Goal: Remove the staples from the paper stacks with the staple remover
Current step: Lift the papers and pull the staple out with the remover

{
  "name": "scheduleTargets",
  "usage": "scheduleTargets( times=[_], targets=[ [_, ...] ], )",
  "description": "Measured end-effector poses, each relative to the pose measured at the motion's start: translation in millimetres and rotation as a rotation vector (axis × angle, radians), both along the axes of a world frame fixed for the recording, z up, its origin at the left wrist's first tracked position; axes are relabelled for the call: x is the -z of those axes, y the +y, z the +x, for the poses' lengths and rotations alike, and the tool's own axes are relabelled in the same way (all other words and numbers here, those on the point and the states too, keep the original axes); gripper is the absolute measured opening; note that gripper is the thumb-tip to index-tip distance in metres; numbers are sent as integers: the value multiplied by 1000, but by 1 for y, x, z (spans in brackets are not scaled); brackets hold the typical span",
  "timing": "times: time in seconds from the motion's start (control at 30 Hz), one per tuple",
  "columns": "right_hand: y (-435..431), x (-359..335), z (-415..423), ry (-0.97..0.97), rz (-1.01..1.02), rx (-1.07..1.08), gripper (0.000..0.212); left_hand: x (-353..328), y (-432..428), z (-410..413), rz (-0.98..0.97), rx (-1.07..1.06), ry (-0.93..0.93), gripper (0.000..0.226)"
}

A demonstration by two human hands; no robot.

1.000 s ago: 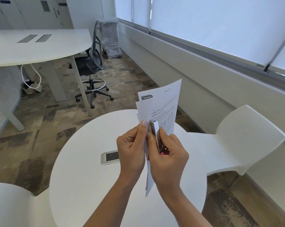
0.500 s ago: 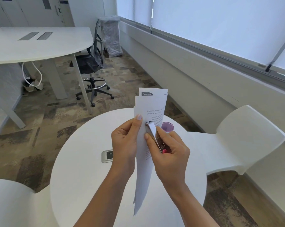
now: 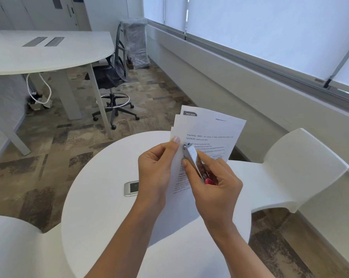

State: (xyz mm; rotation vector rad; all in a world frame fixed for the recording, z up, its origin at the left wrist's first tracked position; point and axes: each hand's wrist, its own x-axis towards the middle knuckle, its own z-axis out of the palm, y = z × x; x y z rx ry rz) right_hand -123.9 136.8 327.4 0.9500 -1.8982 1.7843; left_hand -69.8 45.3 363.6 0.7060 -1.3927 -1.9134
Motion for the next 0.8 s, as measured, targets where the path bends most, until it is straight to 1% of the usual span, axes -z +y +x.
scheduleTargets(
  times=[0.17,0.3,0.5,0.7,0.8],
  targets=[
    [2,-1,-1,28,9,21,30,-2,2,0,-43,-26,-29,28],
    [3,1,-2,34,19,-6,33,-1,3,1,-85,-36,-62,27],
    [6,3,-6,93,66,20,35,-1,1,4,-176,-51,-77,23],
    [5,6,-9,120,71,8,35,-1,-4,3,-177,-61,-66,24],
    [4,5,-8,159,106,32,34,0,-6,3,-193,-59,-89,22]
  ],
)
